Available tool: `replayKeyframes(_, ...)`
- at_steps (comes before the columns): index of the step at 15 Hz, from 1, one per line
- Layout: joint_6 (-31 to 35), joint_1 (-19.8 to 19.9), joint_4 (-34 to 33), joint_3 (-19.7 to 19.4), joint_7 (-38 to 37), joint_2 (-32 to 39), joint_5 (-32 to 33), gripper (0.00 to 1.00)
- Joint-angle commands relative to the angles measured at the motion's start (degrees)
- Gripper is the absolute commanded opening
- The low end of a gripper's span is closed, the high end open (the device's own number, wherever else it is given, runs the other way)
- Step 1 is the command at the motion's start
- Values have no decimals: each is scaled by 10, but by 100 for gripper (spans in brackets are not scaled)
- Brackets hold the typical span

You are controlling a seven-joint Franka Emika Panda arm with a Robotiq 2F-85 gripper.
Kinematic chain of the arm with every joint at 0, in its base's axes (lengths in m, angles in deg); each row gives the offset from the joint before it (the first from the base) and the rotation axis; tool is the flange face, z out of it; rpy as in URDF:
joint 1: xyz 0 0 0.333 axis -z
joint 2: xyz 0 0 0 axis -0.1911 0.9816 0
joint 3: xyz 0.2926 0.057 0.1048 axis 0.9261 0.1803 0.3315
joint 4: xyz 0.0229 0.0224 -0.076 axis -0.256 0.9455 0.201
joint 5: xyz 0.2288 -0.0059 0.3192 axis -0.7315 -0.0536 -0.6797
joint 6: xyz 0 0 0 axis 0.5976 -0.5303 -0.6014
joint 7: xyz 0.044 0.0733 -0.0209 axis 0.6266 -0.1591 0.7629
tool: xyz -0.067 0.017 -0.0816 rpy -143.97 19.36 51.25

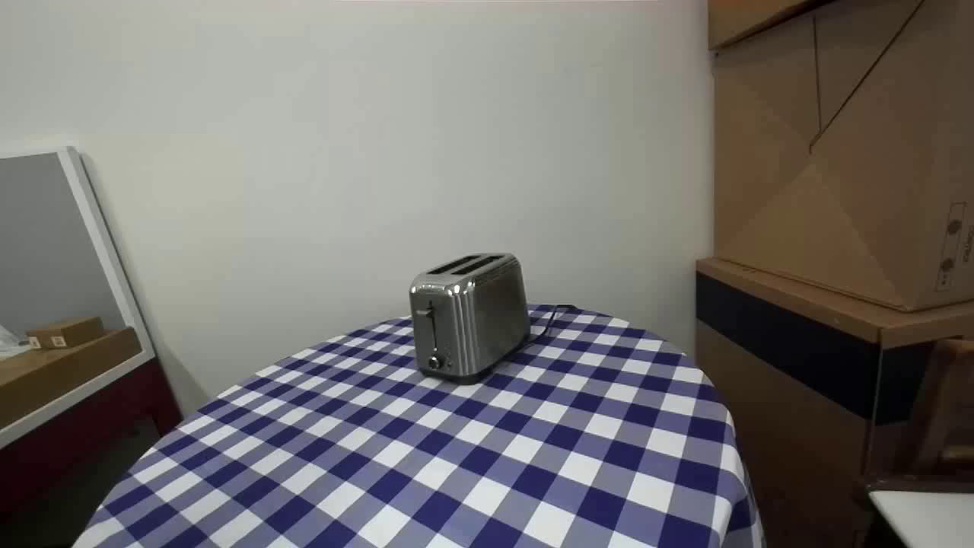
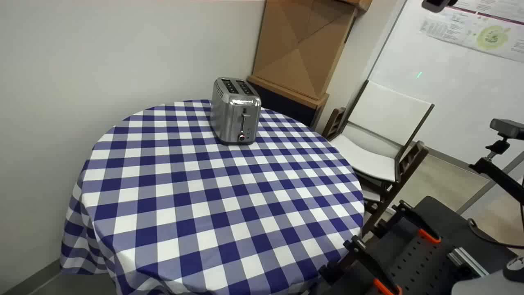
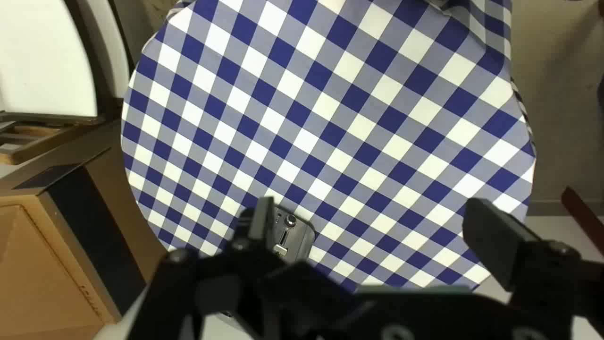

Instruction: Push down the lever on the toaster.

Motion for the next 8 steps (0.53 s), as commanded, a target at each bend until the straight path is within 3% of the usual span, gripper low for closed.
replayKeyframes(1, -2, -9, -2, -6, -6, 2, 7, 100)
replayKeyframes(5, 19, -2, -1, -6, -7, 10, 16, 100)
replayKeyframes(8, 84, 13, 4, -11, 4, 42, 51, 100)
